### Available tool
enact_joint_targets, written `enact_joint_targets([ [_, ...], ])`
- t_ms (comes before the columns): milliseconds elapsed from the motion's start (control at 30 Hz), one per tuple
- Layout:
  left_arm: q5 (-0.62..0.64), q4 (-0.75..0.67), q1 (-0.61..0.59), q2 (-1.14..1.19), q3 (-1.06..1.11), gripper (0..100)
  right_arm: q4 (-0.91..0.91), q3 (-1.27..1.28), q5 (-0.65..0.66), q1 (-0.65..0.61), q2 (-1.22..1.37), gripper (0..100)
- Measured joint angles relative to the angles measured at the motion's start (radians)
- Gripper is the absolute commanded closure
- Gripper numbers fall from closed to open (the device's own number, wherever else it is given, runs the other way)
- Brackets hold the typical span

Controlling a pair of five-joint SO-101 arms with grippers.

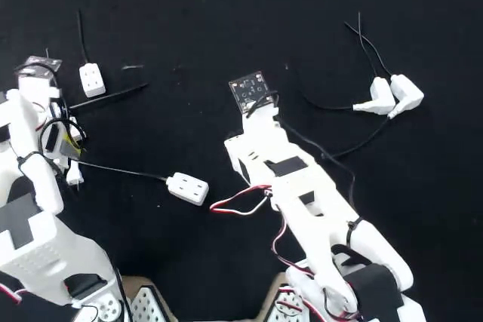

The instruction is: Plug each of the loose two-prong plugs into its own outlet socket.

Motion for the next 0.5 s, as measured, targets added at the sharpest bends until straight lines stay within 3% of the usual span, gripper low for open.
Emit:
enact_joint_targets([
  [100, -0.023, 0.0, -0.002, 0.0, 0.0, 76, 0.0, 0.0, 0.0, 0.0, 0.0, 95.6],
  [267, -0.032, 0.0, -0.002, 0.0, 0.015, 97, 0.0, 0.0, 0.0, 0.0, 0.0, 95.6],
  [500, -0.032, -0.057, -0.003, 0.0, 0.101, 92, 0.0, 0.0, 0.0, 0.0, 0.0, 95.6],
])
